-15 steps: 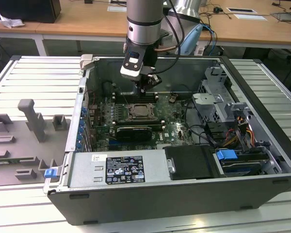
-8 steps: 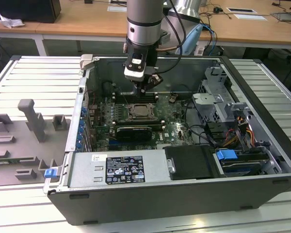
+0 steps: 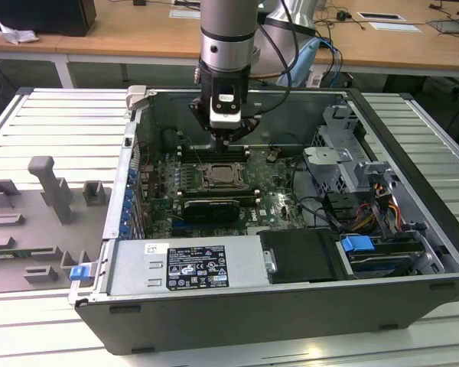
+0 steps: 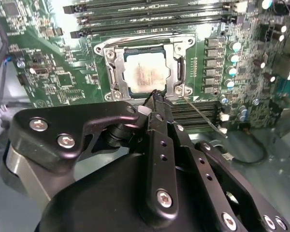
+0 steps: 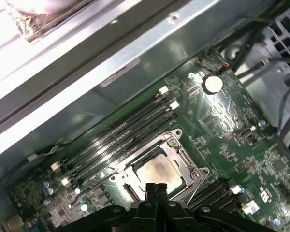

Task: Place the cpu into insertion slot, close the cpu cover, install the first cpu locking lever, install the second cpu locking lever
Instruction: 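Install the first cpu locking lever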

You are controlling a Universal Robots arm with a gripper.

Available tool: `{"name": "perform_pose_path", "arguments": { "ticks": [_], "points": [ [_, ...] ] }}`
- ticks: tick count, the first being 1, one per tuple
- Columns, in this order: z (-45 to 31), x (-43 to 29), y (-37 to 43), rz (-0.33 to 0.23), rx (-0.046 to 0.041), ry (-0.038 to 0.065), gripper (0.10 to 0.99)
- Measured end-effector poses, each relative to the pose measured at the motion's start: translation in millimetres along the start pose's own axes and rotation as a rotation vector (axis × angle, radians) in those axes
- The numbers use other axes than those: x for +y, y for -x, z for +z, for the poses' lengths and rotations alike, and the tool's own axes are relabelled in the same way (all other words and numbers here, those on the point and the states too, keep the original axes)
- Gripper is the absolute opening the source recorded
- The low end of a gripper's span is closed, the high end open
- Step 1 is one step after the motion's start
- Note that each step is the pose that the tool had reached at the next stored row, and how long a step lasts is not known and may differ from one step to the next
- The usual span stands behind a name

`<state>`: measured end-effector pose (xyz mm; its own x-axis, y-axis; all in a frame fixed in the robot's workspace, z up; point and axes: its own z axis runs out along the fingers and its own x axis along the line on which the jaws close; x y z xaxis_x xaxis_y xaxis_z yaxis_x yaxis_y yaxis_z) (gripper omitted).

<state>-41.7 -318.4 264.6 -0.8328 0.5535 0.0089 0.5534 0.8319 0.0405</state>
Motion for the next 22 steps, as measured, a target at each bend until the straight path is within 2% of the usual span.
{"name": "perform_pose_path", "arguments": {
  "ticks": [9,22],
  "points": [
    [0.0,0.0,0.0,-0.121,0.0049,-0.001,0.106],
    [0.0,-0.1,0.1,-0.231,0.0093,-0.002,0.106]
  ]
}}
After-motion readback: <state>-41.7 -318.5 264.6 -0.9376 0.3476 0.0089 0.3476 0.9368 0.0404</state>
